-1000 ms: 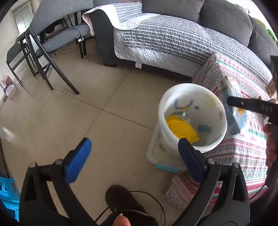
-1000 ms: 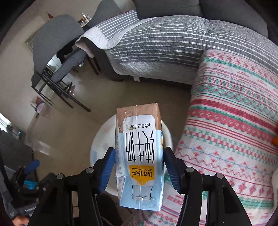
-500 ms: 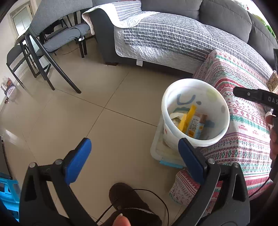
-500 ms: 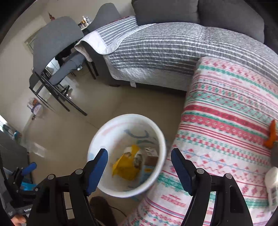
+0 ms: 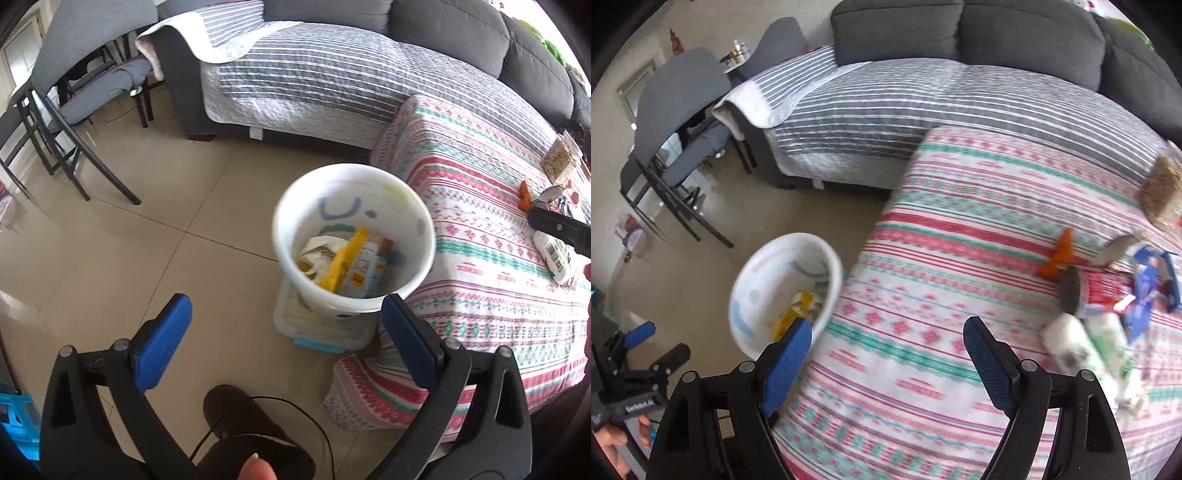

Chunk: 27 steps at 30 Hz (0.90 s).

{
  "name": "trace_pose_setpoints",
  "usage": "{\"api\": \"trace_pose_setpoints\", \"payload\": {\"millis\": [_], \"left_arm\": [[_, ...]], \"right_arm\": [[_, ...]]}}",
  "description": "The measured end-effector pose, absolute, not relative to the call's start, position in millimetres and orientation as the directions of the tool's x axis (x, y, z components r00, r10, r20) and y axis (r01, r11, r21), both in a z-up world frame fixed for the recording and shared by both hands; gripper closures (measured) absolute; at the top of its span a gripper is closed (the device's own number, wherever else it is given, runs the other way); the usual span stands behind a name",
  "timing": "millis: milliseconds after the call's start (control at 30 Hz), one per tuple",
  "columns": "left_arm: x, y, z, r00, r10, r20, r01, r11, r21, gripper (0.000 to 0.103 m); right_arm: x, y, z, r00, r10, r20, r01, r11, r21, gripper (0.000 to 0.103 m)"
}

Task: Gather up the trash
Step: 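Move the left tool back over the table toward the white bottles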

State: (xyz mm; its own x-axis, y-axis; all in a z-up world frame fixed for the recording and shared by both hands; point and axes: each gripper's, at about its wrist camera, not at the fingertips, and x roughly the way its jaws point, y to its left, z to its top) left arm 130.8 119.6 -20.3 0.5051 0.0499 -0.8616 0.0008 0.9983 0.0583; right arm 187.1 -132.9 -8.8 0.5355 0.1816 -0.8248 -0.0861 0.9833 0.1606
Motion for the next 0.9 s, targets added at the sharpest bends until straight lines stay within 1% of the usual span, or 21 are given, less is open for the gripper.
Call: {"api": "trace_pose_setpoints", "payload": {"millis": [467, 700, 900], "left_arm": [[148, 25, -21, 0.481, -0.026, -0.876, 0.15, 0.987, 0.053, 0.001], [155, -25, -18, 0.482, -0.071, -0.873, 0.218, 0.975, 0.041, 0.001], [161, -61, -21, 0.462, -0.119, -0.879, 0.243, 0.97, -0.003, 0.001]], "right_arm": [[152, -255, 4, 0.539, 0.045, -0.841, 0.064, 0.993, 0.095, 0.017], [139, -297, 8, 0.538, 0.017, -0.843, 0.107, 0.99, 0.089, 0.017], [129, -332, 7, 0.532, -0.005, -0.847, 0.16, 0.983, 0.094, 0.017]]}}
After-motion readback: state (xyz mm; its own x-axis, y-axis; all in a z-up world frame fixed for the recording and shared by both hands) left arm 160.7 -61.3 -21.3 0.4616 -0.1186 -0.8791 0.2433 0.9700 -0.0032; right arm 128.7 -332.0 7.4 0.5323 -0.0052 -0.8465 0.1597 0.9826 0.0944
